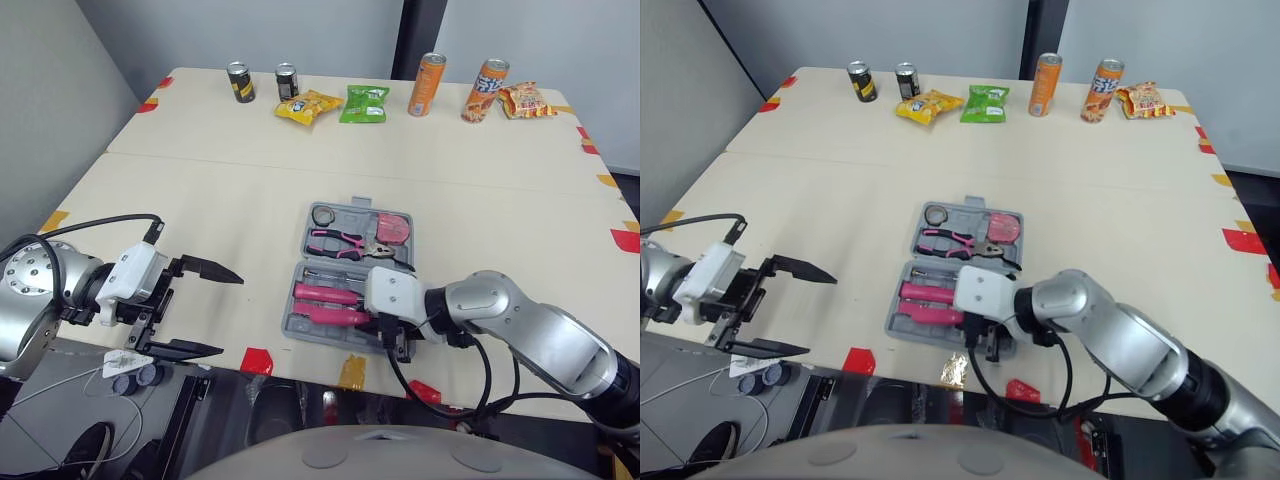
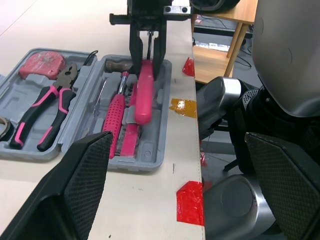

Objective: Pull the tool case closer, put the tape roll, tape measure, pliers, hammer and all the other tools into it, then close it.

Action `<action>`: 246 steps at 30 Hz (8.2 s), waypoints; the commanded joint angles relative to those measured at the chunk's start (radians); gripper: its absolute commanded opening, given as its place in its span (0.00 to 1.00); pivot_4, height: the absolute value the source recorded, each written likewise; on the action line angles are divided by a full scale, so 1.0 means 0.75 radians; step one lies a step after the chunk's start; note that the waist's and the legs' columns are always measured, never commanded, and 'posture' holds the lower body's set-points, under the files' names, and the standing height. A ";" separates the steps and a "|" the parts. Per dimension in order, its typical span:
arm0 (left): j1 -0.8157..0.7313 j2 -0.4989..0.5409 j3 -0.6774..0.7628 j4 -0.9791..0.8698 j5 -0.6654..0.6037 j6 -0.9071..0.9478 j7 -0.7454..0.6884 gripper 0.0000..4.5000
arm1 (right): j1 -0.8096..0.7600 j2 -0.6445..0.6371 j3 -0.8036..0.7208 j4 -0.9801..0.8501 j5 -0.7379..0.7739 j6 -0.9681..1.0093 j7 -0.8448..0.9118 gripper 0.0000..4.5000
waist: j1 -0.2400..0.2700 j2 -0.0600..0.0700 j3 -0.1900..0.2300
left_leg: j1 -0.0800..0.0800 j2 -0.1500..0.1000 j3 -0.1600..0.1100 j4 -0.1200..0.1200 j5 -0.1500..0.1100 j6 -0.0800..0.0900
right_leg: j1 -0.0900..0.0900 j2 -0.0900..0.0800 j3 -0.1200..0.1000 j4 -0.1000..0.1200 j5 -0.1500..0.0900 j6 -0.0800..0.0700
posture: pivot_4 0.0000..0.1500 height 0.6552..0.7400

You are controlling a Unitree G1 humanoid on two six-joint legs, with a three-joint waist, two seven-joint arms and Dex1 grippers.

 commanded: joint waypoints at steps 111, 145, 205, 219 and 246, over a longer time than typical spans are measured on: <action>-0.092 -0.308 0.189 0.183 0.001 0.217 0.323 1.00 | 0.524 0.272 -0.713 0.626 0.208 -1.170 0.185 0.00 | -0.015 -0.020 -0.019 | -0.004 0.006 0.002 0.007 -0.001 -0.006 | -0.006 0.001 0.004 0.011 -0.002 -0.004 | 1.00 1.00; -0.250 -0.488 0.326 0.962 0.314 -0.023 0.562 1.00 | 0.652 0.236 -1.442 1.450 0.344 -1.513 0.206 0.99 | -0.039 -0.020 -0.020 | -0.003 0.006 -0.003 0.007 -0.001 -0.001 | 0.002 0.000 -0.004 0.003 -0.004 -0.008 | 1.00 1.00; -0.993 -0.943 -0.327 1.684 0.890 -0.537 0.144 0.00 | 0.212 0.189 -0.599 1.316 -0.115 -1.418 0.493 0.01 | 0.009 -0.020 -0.019 | -0.006 0.007 -0.002 0.013 0.000 0.000 | 0.001 -0.001 -0.005 0.015 -0.005 -0.010 | 1.00 1.00; -0.877 -0.915 -0.345 1.523 0.877 -0.468 0.039 0.00 | 0.311 0.163 -0.584 1.120 -0.064 -1.291 0.546 0.01 | 0.010 -0.021 -0.019 | -0.006 0.007 -0.002 0.011 -0.001 -0.001 | 0.001 -0.001 -0.005 0.014 -0.005 -0.010 | 1.00 1.00; -0.671 -0.815 -0.397 1.197 0.804 -0.303 0.037 0.00 | 0.395 0.182 -0.605 1.034 -0.070 -1.277 0.455 0.01 | -0.015 -0.020 -0.019 | -0.003 0.008 -0.001 0.005 -0.001 -0.001 | 0.001 -0.001 -0.004 0.005 -0.005 -0.010 | 1.00 1.00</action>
